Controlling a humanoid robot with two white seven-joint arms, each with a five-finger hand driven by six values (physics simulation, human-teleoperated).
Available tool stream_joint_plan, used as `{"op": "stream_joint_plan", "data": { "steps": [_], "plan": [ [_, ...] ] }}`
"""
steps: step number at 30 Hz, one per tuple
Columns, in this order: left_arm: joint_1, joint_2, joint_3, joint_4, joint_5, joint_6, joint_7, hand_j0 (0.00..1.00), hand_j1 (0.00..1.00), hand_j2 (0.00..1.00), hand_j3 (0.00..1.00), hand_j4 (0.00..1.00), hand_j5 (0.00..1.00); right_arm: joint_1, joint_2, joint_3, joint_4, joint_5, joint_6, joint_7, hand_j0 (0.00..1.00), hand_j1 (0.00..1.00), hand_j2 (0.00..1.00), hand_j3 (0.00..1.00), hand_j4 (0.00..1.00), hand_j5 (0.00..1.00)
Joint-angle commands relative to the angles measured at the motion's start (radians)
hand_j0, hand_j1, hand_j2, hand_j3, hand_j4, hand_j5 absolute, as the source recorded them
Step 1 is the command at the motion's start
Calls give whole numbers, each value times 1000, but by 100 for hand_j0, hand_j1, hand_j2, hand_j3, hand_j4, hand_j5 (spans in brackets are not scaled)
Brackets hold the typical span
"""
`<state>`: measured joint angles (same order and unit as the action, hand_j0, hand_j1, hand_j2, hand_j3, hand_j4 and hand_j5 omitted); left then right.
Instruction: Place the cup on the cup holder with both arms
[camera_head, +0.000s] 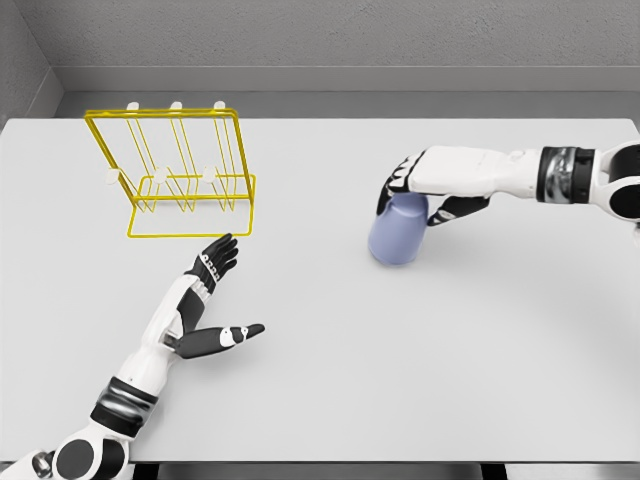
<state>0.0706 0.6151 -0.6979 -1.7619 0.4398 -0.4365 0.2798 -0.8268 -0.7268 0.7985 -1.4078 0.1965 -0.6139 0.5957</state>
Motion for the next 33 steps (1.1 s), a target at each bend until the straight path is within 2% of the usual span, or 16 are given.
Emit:
{"op": "stream_joint_plan", "data": {
  "steps": [1,33],
  "plan": [
    [0,2,0,-1,-3,-1,-1,100,100,100,100,100,100,0,9,1,0,-8,3,0,66,66,66,66,66,66],
    [5,-15,-2,-1,2,39,7,100,100,100,100,100,100,-8,58,8,-43,-8,3,-2,66,66,66,66,66,66]
  ]
}}
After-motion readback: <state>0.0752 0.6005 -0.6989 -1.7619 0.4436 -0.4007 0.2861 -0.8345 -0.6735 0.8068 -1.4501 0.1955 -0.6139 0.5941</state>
